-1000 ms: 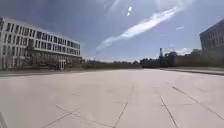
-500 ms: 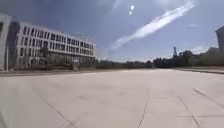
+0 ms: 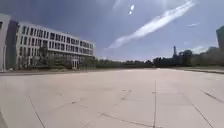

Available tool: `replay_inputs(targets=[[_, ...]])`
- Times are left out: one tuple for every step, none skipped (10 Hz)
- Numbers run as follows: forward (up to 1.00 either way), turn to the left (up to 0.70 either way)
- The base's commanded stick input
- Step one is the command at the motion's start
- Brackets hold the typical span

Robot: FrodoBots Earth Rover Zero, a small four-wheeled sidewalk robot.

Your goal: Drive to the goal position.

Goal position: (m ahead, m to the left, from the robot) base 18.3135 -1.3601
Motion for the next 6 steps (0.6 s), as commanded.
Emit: replay_inputs(targets=[[0.70,0.02],[0.70,0.01],[0.70,0.02],[0.70,0.01],[0.70,0.02],[0.70,0.01]])
